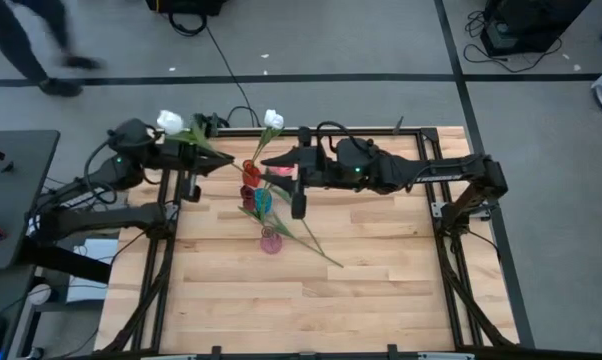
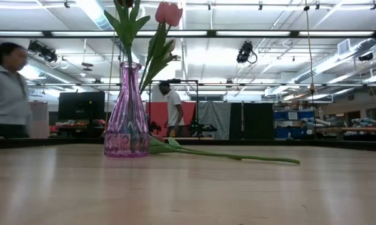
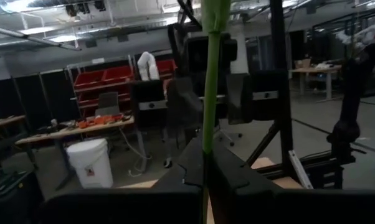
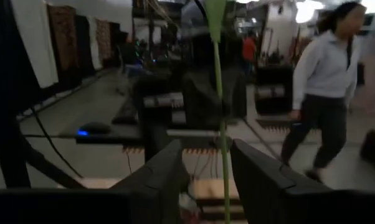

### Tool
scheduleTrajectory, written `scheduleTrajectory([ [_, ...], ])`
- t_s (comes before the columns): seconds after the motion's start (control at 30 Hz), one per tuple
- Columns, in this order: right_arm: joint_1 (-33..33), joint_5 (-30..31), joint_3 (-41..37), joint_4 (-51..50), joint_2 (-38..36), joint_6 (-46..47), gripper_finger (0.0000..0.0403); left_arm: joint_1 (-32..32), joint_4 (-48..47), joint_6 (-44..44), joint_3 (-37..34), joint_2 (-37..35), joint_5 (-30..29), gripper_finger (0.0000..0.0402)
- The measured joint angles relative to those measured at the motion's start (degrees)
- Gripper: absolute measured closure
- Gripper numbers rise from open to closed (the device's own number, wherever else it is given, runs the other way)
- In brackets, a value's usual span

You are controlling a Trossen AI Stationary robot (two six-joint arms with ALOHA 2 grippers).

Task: Sort flowers into vase by color
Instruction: Put the white flower into the red vase

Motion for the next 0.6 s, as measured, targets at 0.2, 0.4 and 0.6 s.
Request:
scheduleTrajectory([
  [0.2,0.1,1.7,-6.9,0.4,-3.9,2.2,0.0252,4.3,-1.1,-0.2,-0.3,-0.1,1.2,0.0394],
  [0.4,0.0,6.0,-18.4,7.0,-8.8,3.7,0.0253,9.5,-1.3,-0.2,-0.3,2.8,4.8,0.0394],
  [0.6,0.2,6.2,-32.1,20.1,-14.9,6.4,0.0253,13.6,3.0,-0.6,-1.6,5.9,5.1,0.0394],
])
